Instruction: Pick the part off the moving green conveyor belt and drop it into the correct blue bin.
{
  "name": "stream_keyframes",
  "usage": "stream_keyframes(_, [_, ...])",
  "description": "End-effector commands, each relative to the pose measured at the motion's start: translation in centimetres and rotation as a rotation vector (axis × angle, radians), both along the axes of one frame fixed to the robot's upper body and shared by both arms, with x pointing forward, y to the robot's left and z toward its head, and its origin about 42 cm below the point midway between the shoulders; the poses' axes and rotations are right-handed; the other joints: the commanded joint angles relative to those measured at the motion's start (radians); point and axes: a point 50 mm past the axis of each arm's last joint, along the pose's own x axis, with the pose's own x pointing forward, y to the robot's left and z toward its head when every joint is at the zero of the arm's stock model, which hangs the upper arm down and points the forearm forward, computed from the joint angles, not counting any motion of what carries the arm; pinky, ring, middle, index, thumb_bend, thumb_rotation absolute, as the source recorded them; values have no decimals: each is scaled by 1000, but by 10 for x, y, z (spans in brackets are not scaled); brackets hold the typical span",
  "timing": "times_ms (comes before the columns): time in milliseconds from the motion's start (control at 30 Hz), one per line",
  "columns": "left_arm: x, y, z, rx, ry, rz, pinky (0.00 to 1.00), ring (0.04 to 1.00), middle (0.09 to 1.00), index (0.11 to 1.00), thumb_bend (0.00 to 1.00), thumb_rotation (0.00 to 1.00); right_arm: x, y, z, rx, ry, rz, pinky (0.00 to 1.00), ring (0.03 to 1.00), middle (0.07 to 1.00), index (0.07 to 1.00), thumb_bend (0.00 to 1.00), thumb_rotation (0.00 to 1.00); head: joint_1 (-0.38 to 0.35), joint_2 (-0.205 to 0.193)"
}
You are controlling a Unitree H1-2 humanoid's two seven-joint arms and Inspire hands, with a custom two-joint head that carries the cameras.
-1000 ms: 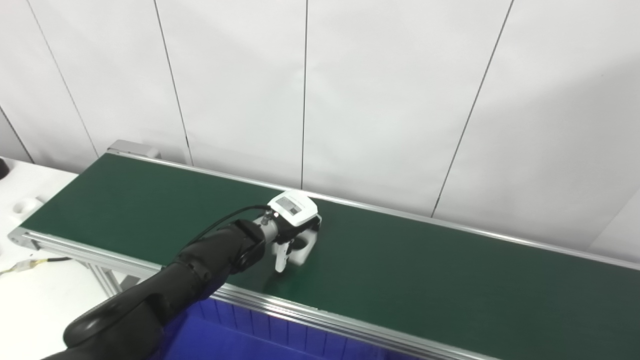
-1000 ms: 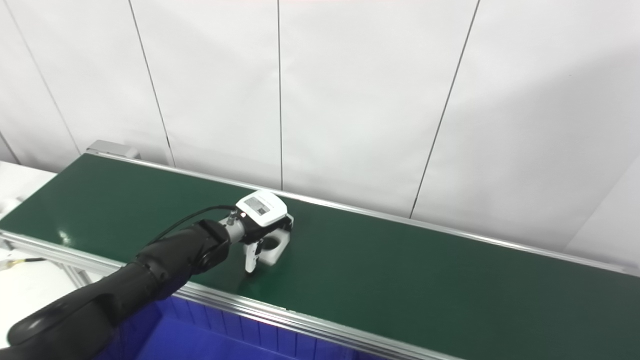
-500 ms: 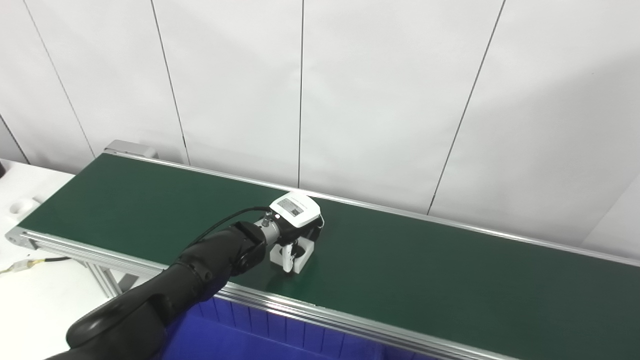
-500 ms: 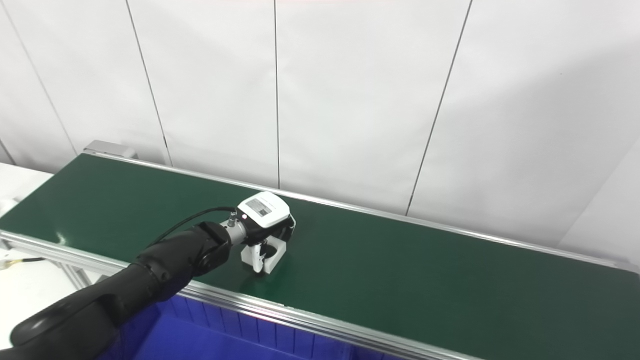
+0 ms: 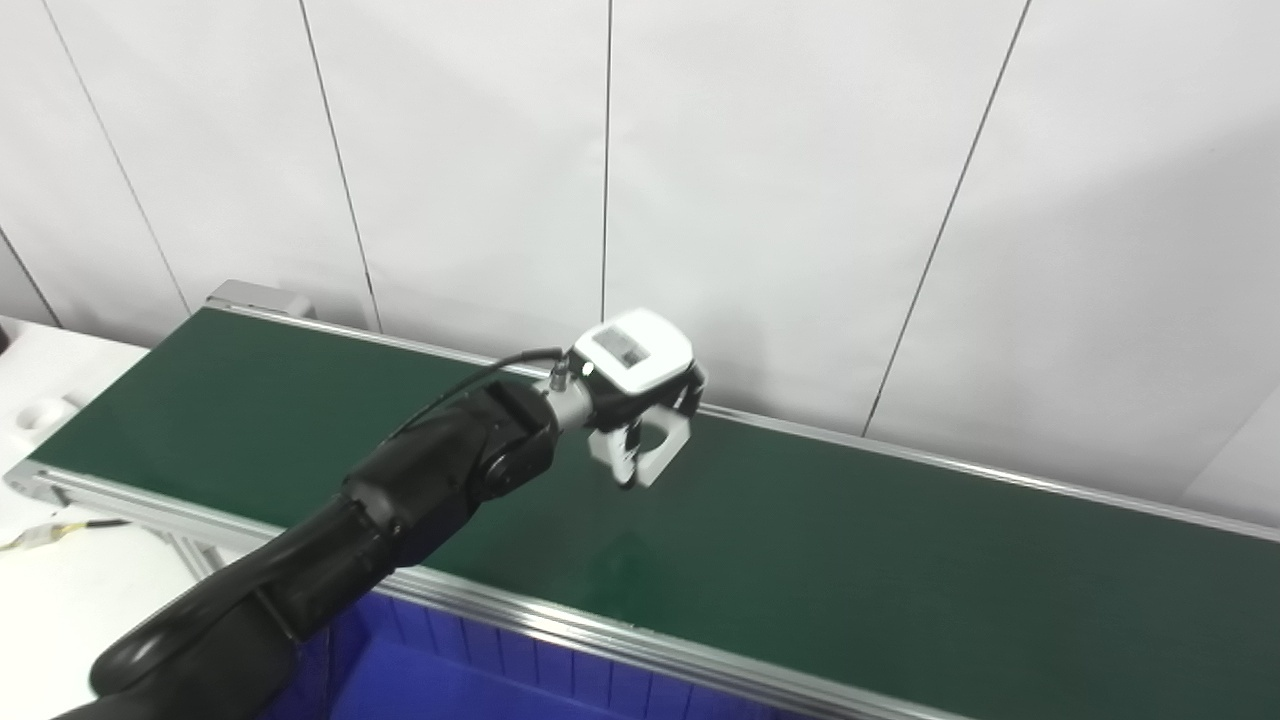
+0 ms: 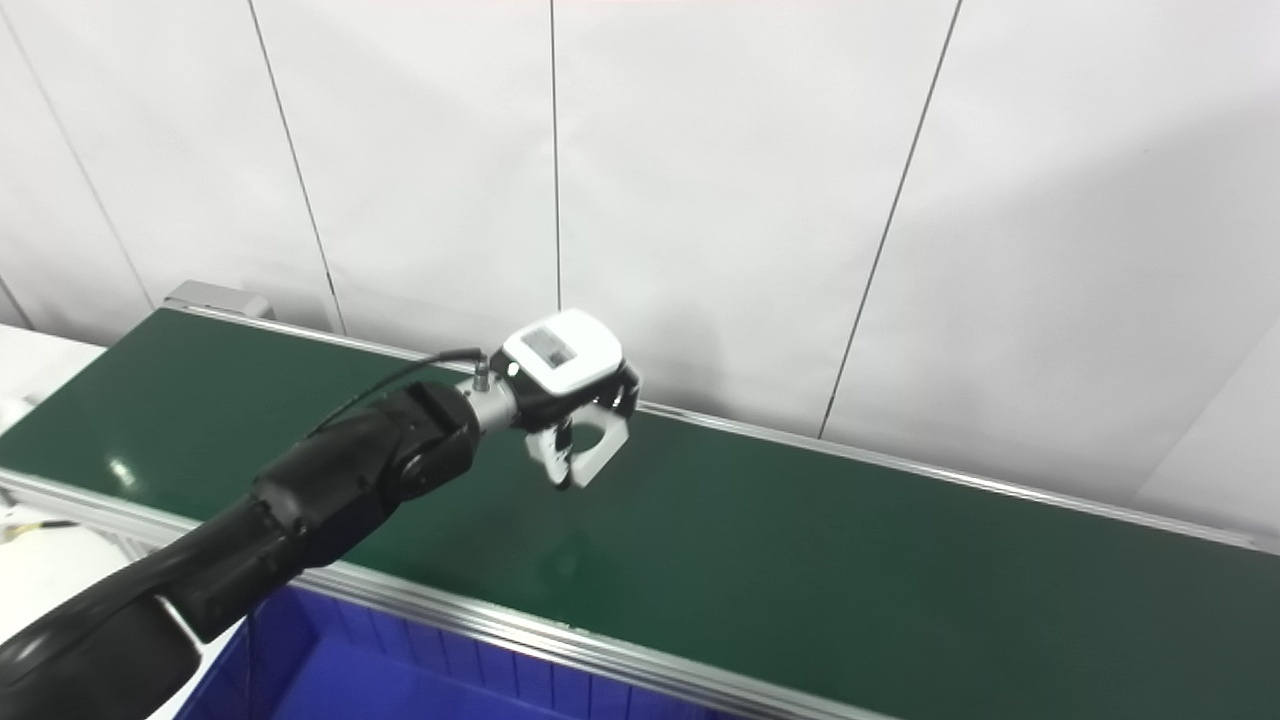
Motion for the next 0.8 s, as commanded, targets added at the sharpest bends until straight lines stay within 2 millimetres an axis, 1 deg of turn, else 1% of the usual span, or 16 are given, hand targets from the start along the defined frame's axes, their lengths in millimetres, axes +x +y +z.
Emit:
stream_keyframes(0, [-6, 9, 24, -33, -32, 22, 428, 440, 493, 493, 505, 0, 4, -1, 13, 30, -76, 16, 884, 940, 979, 999, 909, 977, 1, 2])
stream_keyframes(167, [-34, 23, 39, -62, -40, 30, 415, 411, 477, 521, 502, 0, 6, -1, 18, 37, -90, 23, 899, 947, 988, 1000, 907, 999, 22, 55])
stream_keyframes(200, [-40, 28, 40, -62, -35, 42, 423, 424, 485, 503, 504, 0, 6, -2, 19, 37, -96, 24, 900, 947, 990, 1000, 901, 1000, 33, 78])
stream_keyframes(233, [-45, 34, 40, -66, -34, 49, 390, 408, 468, 512, 502, 0, 6, -3, 21, 37, -102, 23, 896, 943, 987, 1000, 894, 1000, 36, 83])
stream_keyframes(267, [-49, 38, 41, -71, -34, 52, 382, 403, 464, 515, 502, 0, 6, -5, 24, 38, -110, 23, 895, 943, 986, 1000, 893, 1000, 53, 114])
stream_keyframes(300, [-54, 43, 41, -73, -35, 60, 364, 392, 457, 523, 501, 0, 6, -6, 26, 37, -115, 23, 893, 940, 984, 1000, 890, 1000, 53, 114])
stream_keyframes(333, [-59, 47, 41, -74, -37, 68, 358, 390, 455, 526, 500, 0, 6, -8, 29, 40, -123, 22, 887, 935, 980, 1000, 893, 1000, 70, 149])
stream_keyframes(367, [-64, 51, 41, -75, -34, 77, 357, 390, 453, 528, 500, 0, 6, -11, 31, 42, -131, 21, 882, 929, 976, 1000, 894, 997, 72, 156])
stream_keyframes(400, [-69, 55, 41, -77, -27, 86, 363, 395, 456, 526, 501, 0, 7, -13, 34, 43, -140, 20, 877, 923, 972, 1000, 893, 993, 84, 177])
stream_keyframes(433, [-75, 59, 39, -77, -17, 99, 389, 412, 477, 513, 502, 0, 8, -15, 37, 46, -146, 20, 866, 916, 968, 1000, 889, 989, 84, 177])
stream_keyframes(467, [-80, 62, 39, -74, -9, 110, 430, 433, 503, 486, 503, 0, 8, -18, 40, 53, -152, 20, 855, 910, 964, 999, 884, 982, 99, 208])
stream_keyframes(500, [-86, 66, 37, -70, -1, 118, 449, 441, 518, 472, 502, 0, 9, -20, 43, 61, -158, 19, 850, 904, 961, 994, 884, 970, 104, 219])
stream_keyframes(567, [-97, 71, 33, -67, 10, 123, 440, 442, 517, 475, 503, 0, 12, -24, 48, 70, -169, 21, 839, 898, 951, 984, 892, 954, 129, 255])
stream_keyframes(633, [-105, 75, 28, -65, 18, 124, 402, 426, 488, 505, 503, 0, 14, -27, 52, 77, -177, 24, 830, 893, 945, 981, 889, 942, 155, 270])
stream_keyframes(733, [-114, 81, 18, -72, 42, 125, 357, 400, 470, 526, 501, 0, 16, -30, 54, 93, -178, 22, 836, 892, 944, 967, 897, 915, 177, 272])
stream_keyframes(767, [-117, 84, 11, -60, 58, 121, 369, 414, 477, 517, 502, 0, 17, -31, 54, 95, -175, 23, 844, 898, 944, 968, 908, 912, 192, 272])
